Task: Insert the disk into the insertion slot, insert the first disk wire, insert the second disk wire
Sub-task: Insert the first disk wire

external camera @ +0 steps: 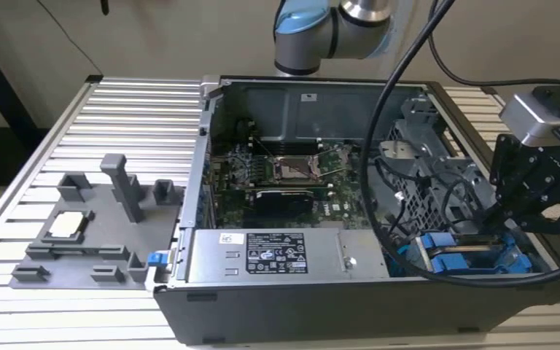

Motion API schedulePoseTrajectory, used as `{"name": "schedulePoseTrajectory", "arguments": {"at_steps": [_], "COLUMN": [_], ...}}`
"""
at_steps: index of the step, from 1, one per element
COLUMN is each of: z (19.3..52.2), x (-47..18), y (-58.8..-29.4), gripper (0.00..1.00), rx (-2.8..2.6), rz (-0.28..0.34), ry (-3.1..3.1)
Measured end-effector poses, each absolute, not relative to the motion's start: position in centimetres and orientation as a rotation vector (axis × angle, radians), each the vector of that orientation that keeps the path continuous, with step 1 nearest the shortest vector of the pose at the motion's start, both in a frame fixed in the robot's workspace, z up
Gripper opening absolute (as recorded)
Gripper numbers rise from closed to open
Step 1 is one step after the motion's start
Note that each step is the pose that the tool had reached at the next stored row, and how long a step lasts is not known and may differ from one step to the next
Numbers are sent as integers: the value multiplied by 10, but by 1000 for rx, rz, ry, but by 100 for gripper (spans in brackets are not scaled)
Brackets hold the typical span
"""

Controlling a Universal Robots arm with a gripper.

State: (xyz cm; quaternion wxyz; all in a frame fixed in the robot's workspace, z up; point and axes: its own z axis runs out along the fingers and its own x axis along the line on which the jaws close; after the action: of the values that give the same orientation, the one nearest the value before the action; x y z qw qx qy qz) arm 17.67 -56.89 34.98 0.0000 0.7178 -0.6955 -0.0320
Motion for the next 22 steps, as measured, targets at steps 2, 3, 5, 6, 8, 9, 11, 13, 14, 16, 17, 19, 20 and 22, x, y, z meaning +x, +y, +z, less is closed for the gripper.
{"name": "schedulePoseTrajectory", "arguments": {"at_steps": [2,3,5,6,8,9,11,13,14,16,17,19,20,22], "z": [350,350,349,349,348,348,347,347,346,346,345,345,344,344], "x": [178,178,179,179,179,180,182,183,183,184,184,184,184,184], "y": [-569,-569,-569,-569,-570,-571,-571,-571,-571,-572,-572,-572,-573,-574], "gripper": [19,19,19,19,19,19,19,19,19,19,19,19,19,19], "rx": [2256,2258,2266,2271,2279,2278,2276,2273,2272,2270,2269,2269,2268,2268], "rz": [-103,-106,-124,-137,-154,-156,-161,-166,-168,-172,-173,-174,-175,-176], "ry": [-2186,-2187,-2194,-2199,-2206,-2205,-2203,-2201,-2200,-2199,-2198,-2198,-2197,-2197]}}
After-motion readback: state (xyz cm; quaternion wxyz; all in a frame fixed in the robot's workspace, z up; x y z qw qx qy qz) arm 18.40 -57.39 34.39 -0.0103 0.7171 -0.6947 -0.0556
